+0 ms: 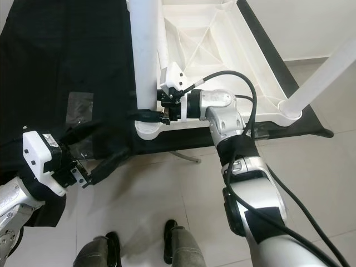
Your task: Building children table
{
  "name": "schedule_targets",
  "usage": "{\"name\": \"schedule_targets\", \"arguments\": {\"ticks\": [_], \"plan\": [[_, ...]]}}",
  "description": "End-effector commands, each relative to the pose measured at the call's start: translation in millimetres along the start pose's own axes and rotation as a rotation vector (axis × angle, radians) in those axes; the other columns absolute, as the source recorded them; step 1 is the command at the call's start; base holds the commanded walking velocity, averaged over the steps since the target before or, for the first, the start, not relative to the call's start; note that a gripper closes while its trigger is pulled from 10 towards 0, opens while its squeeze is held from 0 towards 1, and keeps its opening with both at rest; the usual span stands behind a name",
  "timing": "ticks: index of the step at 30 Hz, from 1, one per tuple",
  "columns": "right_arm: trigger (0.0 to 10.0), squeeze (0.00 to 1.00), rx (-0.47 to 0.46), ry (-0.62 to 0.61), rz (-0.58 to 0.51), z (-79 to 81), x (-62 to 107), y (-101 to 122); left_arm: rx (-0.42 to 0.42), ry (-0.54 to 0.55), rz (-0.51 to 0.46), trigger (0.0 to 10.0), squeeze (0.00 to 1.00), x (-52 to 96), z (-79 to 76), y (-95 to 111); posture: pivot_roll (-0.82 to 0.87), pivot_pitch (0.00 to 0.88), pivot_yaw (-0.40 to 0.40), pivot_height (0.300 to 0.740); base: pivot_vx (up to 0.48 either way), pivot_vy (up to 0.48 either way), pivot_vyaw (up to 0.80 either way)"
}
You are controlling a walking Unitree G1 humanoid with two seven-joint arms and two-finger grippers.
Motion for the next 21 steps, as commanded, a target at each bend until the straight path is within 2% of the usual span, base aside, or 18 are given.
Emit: {"name": "schedule_targets", "arguments": {"ticks": [1,2,3,4,5,6,8,9,10,12,13,15,16,17,18,19,20,21], "plan": [[0.0,0.0,-0.086,-0.236,0.095,1.8,0.3,-27.9,0.008,-0.016,0.004,10.0,0.0,1.2,-5.6,-2.1,0.04,0.297,-0.101,0.74,0.0,0.0,0.0],[0.0,0.0,-0.086,-0.236,0.095,1.8,0.3,-27.9,0.008,-0.016,0.004,10.0,0.0,1.2,-5.6,-2.1,0.04,0.297,-0.101,0.74,0.0,0.0,0.0],[0.0,0.0,-0.108,-0.343,0.133,2.3,0.2,-36.6,0.009,-0.016,0.003,10.0,0.0,1.2,-5.6,-2.1,0.04,0.298,-0.102,0.74,0.0,0.0,0.0],[0.0,0.0,-0.158,-0.596,0.216,-0.7,4.9,-52.9,0.01,-0.017,0.004,10.0,0.0,1.1,-5.7,-2.4,0.04,0.304,-0.104,0.74,0.0,0.0,0.0],[0.0,0.0,-0.219,-0.704,0.272,14.6,5.1,-67.0,0.011,-0.017,0.005,10.0,0.0,0.7,-5.7,-2.8,0.04,0.303,-0.101,0.74,0.0,0.0,0.0],[0.0,0.0,-0.26,-0.759,0.305,25.8,5.7,-75.1,0.011,-0.018,0.005,10.0,0.0,0.4,-5.7,-3.2,0.04,0.303,-0.101,0.74,0.0,0.0,0.0],[0.0,0.0,-0.26,-0.759,0.305,25.8,5.7,-75.1,0.011,-0.018,0.005,10.0,0.0,0.4,-5.7,-3.2,0.04,0.303,-0.101,0.74,0.0,0.0,0.0],[0.0,0.0,-0.277,-0.779,0.323,36.7,3.1,-79.0,0.011,-0.018,0.005,10.0,0.0,0.2,-5.4,-3.3,0.04,0.296,-0.096,0.74,0.0,0.0,0.0],[0.0,0.0,-0.283,-0.754,0.314,41.1,-2.2,-78.2,0.011,-0.018,0.003,10.0,0.0,-0.3,-4.7,-3.2,0.04,0.285,-0.096,0.74,0.0,0.0,0.0],[0.0,0.0,-0.271,-0.738,0.301,37.8,-5.8,-75.3,0.01,-0.017,0.001,10.0,0.0,-0.7,-4.0,-3.4,0.04,0.281,-0.097,0.74,0.0,0.0,0.0],[2.4,0.0,-0.249,-0.731,0.295,29.8,-6.6,-71.3,0.01,-0.019,-0.001,10.0,0.0,-1.5,-4.3,-3.6,0.04,0.276,-0.098,0.74,0.0,0.0,0.0],[2.4,0.0,-0.234,-0.729,0.291,23.6,-6.3,-68.5,0.01,-0.02,-0.003,10.0,0.0,-2.0,-4.5,-3.9,0.04,0.275,-0.099,0.74,0.0,0.0,0.0],[10.0,0.0,-0.223,-0.713,0.283,17.8,-6.4,-65.7,0.01,-0.022,-0.003,10.0,0.0,-2.4,-5.1,-4.5,0.04,0.272,-0.101,0.74,0.0,0.0,0.0],[10.0,0.0,-0.217,-0.7,0.268,14.5,-6.6,-61.6,0.011,-0.023,-0.003,10.0,0.0,-2.6,-5.6,-5.1,0.04,0.269,-0.098,0.74,0.0,0.0,0.0],[10.0,0.57,-0.203,-0.675,0.262,13.2,-7.7,-58.3,0.011,-0.023,-0.003,10.0,0.0,-2.6,-5.8,-5.5,0.04,0.268,-0.098,0.74,0.0,0.0,0.0],[10.0,0.57,-0.203,-0.675,0.262,13.2,-7.7,-58.3,0.011,-0.023,-0.003,10.0,0.0,-2.6,-5.8,-5.5,0.04,0.268,-0.098,0.74,0.0,0.0,0.0],[10.0,1.0,-0.194,-0.665,0.258,12.4,-8.6,-54.4,0.01,-0.024,-0.002,10.0,0.0,-2.7,-5.8,-5.7,0.04,0.267,-0.096,0.74,0.0,0.0,0.0],[10.0,1.0,-0.188,-0.664,0.26,10.9,-8.6,-51.8,0.01,-0.023,-0.003,10.0,0.0,-2.8,-5.5,-5.4,0.04,0.267,-0.096,0.74,0.0,0.0,0.0]]}}
Point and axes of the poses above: a point about 5 cm out from each wrist's last joint towards the gripper, its own x axis pointing back from the gripper into the wrist, its own y axis along the axis of the wrist's last joint, z = x × y, the point moved 4 cm from there along -x, pointing out of the wrist towards the gripper, and after that the axes turned 13 degrees about x, right-handed, at the moved point
